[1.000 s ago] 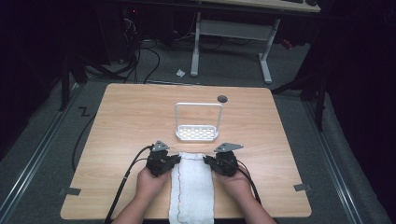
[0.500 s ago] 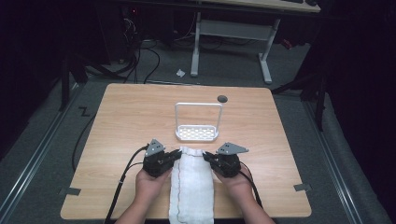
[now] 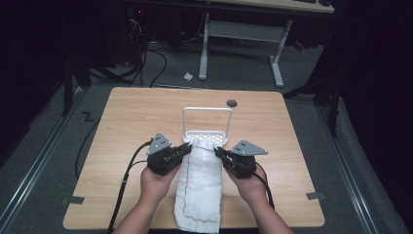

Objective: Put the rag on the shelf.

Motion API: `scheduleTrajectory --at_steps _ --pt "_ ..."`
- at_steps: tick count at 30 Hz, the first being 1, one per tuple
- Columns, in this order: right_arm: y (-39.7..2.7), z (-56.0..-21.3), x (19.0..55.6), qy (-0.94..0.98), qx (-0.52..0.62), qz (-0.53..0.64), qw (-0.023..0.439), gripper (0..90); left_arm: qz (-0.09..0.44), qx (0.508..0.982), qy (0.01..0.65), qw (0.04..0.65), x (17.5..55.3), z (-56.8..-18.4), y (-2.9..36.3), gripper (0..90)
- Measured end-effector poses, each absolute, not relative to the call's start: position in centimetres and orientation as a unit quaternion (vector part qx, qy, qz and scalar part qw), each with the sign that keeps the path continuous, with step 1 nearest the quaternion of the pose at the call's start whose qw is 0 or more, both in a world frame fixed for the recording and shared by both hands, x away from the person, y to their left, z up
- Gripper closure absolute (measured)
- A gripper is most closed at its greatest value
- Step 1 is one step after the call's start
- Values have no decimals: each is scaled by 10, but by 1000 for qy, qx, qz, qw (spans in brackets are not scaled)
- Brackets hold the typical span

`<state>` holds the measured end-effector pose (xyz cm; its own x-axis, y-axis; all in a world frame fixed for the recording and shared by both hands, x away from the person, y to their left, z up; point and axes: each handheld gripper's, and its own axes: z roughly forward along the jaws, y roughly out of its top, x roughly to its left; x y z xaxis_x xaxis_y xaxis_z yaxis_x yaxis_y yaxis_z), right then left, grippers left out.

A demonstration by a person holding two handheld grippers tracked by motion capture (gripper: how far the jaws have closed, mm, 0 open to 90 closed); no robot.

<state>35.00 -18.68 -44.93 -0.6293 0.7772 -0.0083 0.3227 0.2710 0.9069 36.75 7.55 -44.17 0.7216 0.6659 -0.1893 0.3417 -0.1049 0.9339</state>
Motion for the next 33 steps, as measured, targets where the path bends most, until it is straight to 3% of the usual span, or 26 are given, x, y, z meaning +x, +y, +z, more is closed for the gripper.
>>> scheduleTrajectory --at_steps 33 --pt "-202 -337 361 695 332 559 308 861 232 692 283 622 376 -328 71 842"
